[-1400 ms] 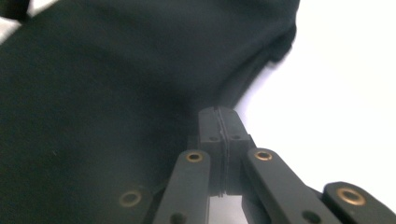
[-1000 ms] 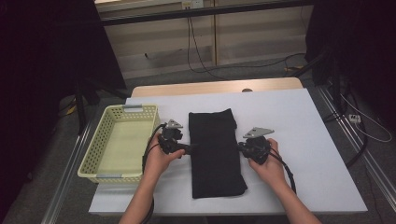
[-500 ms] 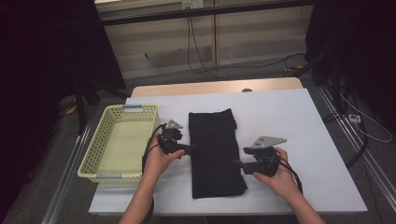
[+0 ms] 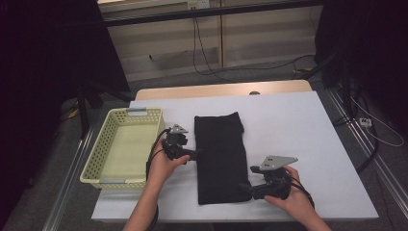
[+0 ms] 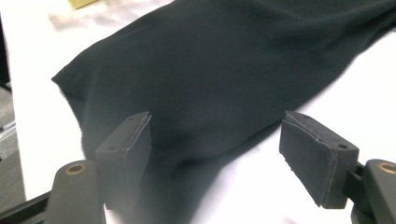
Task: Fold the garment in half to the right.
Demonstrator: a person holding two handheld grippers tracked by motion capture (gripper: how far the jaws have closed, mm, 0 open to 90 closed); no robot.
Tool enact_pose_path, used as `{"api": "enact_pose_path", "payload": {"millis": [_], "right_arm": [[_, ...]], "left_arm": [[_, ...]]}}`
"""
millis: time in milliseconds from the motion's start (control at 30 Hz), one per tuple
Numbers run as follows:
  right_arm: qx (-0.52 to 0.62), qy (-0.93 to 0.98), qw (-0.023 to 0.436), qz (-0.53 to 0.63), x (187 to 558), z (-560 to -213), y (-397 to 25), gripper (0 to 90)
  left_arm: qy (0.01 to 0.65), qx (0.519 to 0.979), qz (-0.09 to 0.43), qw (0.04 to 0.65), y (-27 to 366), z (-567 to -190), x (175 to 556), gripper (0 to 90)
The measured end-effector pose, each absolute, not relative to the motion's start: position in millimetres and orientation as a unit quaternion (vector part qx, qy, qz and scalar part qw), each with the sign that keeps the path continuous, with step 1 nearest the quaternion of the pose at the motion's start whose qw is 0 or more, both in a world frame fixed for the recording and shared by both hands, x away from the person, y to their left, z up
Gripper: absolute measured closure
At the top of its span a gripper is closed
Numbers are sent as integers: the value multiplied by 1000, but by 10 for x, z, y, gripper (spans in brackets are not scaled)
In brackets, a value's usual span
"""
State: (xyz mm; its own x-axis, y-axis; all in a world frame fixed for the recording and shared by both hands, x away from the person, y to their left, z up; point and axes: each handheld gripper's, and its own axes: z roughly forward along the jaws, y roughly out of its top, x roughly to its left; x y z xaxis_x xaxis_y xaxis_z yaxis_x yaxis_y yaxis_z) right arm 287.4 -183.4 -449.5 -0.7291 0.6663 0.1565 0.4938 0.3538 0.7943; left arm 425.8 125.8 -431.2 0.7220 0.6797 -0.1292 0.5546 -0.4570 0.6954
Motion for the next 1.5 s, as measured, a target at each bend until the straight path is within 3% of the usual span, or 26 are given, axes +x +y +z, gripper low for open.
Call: {"api": "enact_pose_path", "payload": {"millis": [600, 733, 1033, 1267, 1500], "right_arm": [[310, 837, 94, 440, 2761, -4536, -1695, 249], [306, 845, 114, 423, 2761, -4538, -1645, 245], [290, 863, 108, 399, 2761, -4579, -1528, 230], [292, 863, 127, 392, 2739, -4605, -1535, 257], [306, 860, 136, 385, 2744, -4609, -1537, 228]], "left_arm": [[365, 848, 82, 375, 1259, -4319, 4225, 188], [362, 850, 83, 373, 1253, -4320, 4213, 188], [362, 850, 83, 374, 1264, -4312, 4202, 188], [363, 849, 86, 373, 1259, -4309, 4200, 188], [362, 853, 89, 366, 1252, -4326, 4206, 188]]}}
